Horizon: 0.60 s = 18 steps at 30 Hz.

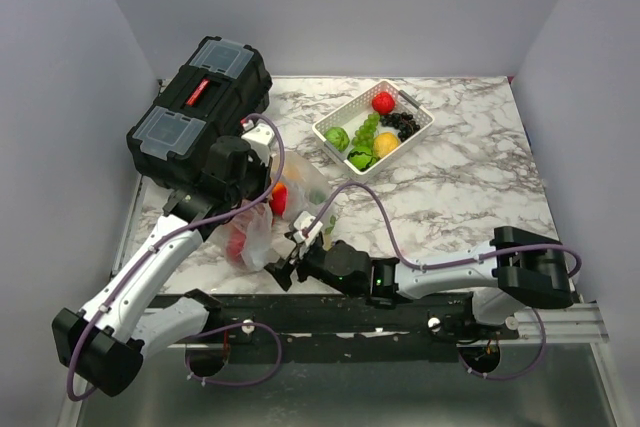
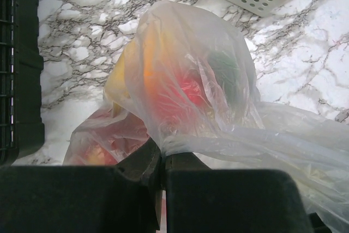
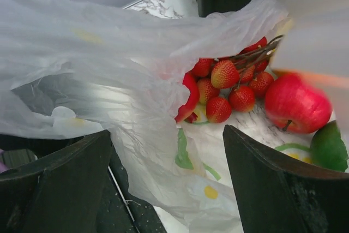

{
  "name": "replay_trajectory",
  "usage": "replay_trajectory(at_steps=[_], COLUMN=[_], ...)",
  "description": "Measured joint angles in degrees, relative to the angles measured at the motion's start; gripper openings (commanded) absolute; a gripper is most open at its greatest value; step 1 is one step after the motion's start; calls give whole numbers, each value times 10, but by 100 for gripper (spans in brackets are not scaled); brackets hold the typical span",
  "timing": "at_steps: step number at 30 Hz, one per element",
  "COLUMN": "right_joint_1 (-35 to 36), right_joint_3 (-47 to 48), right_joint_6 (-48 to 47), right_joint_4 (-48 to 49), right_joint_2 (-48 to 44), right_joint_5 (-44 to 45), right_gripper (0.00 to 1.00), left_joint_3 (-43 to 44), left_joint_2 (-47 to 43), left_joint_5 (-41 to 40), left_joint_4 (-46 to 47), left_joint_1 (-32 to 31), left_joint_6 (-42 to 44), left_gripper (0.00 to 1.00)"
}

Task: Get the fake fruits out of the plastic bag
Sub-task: Adjust the plastic bag at the center of the board.

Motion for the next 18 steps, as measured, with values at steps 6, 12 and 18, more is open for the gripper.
replay_trajectory(at_steps=[6, 12, 18], right_joint_1=[-13, -24, -24], right_joint_3=[0, -1, -4], right_joint_6=[17, 37, 47], right_joint_4=[-9, -33, -54], right_joint_2=[-4, -2, 3], right_joint_5=[31, 49, 44], right_gripper=[92, 98, 100], left_joint_3=[-15, -14, 27], left_joint_2=[0, 0, -19], left_joint_5=[13, 15, -10], left_joint_4=[16, 23, -35], left_joint_1=[0, 0, 0], left_joint_6=[0, -7, -50], left_gripper=[0, 51, 99])
